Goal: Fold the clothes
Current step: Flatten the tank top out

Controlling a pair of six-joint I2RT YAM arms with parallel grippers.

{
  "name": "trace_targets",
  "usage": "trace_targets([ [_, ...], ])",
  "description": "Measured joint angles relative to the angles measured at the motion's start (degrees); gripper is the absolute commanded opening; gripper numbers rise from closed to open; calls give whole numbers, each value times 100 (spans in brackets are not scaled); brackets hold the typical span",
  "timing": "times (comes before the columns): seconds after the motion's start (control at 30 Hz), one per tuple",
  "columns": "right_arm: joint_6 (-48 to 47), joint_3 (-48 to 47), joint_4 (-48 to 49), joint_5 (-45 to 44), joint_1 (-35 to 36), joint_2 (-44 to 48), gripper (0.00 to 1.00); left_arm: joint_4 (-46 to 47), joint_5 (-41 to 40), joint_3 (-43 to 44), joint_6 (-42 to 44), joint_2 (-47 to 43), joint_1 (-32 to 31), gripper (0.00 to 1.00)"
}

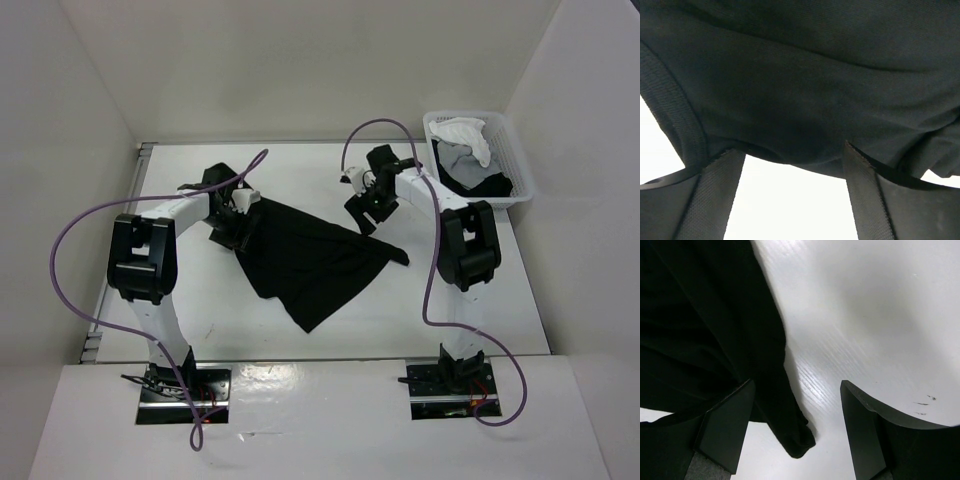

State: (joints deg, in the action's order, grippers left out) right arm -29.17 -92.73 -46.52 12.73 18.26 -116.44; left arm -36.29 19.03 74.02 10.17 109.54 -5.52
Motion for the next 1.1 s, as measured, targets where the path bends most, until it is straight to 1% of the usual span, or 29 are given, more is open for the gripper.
trace_targets([
  [0.07,-61,7,-59,-7,44,-7,77,33,-59,-2,-7,11,-7,74],
  [0.1,-81,17,-81,-11,87,-9,77,59,-120,-2,-2,20,-17,67],
  [0.13,-96,26,-94,-20,129,-9,77,72,-157,2,-24,37,-26,64],
  [0.17,-109,46,-101,-33,184,-9,77,85,-192,17,-22,66,-37,59],
  [0.23,-144,55,-125,-42,278,-39,77,94,-240,52,-37,103,-55,55],
  [0.27,-164,61,-125,-44,315,-61,77,92,-256,72,-37,116,-55,52],
  [0.3,-177,81,-122,-50,334,-85,77,92,-273,81,-39,127,-59,52],
  [0.4,-205,192,-122,-63,385,-133,71,103,-308,103,-72,149,-66,45],
  [0.43,-210,232,-127,-94,385,-151,69,111,-319,103,-90,155,-68,44],
  [0.53,-256,297,-118,-153,382,-216,39,118,-361,122,-138,175,-70,36],
  [0.57,-243,313,-114,-164,382,-234,23,120,-382,125,-142,177,-70,33],
  [0.6,-260,317,-111,-181,382,-247,17,114,-393,133,-140,184,-70,31],
  [0.77,-221,317,-85,-256,382,-264,8,66,-490,195,-136,225,-74,24],
  [0.8,-221,317,-83,-273,382,-264,4,48,-525,223,-138,245,-79,22],
  [0.87,-219,317,-85,-299,382,-262,0,-33,-570,302,-131,284,-79,21],
  [0.97,-219,319,-96,-337,382,-236,0,-188,-629,562,-127,442,-52,21],
  [1.1,-205,417,-136,-328,382,-72,0,-234,-710,1141,-116,807,92,20],
])
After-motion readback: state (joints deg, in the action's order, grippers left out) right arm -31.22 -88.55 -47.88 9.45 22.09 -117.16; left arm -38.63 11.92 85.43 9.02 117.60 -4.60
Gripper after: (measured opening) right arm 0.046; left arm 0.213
